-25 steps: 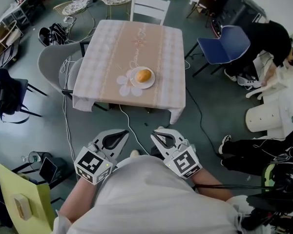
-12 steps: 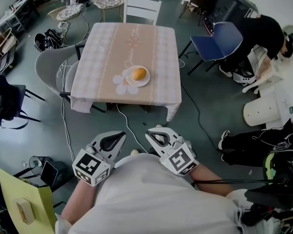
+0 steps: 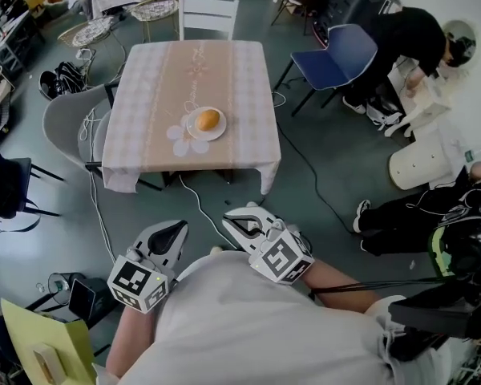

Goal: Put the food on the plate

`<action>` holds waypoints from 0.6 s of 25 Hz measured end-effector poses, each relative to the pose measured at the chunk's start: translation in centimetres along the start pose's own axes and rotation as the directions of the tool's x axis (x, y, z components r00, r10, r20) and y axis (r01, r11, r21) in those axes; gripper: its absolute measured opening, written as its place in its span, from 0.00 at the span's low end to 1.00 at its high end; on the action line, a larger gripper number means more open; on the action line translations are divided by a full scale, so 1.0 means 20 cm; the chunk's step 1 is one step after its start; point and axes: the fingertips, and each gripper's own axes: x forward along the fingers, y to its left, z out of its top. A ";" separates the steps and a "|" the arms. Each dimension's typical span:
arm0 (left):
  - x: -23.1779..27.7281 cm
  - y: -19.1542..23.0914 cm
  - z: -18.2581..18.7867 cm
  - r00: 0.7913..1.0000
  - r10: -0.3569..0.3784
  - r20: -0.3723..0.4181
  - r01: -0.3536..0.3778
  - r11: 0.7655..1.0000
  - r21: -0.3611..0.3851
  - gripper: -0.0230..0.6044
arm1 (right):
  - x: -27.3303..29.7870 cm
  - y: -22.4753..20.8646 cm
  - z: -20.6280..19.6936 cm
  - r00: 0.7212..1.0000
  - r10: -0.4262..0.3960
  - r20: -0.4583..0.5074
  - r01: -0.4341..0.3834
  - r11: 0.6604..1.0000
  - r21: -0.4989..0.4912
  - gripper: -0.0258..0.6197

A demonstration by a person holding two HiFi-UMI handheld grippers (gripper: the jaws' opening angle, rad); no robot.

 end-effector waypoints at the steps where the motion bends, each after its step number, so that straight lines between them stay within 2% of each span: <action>1: -0.01 0.00 -0.01 1.000 0.003 -0.002 -0.003 1.000 0.000 0.05 | 0.00 0.01 0.00 1.000 -0.001 0.002 0.001 1.000 0.001 0.06; 15: 0.11 -0.09 -0.01 1.000 -0.020 0.000 0.020 1.000 -0.007 0.05 | -0.12 -0.06 -0.08 1.000 -0.025 -0.005 0.025 1.000 0.006 0.06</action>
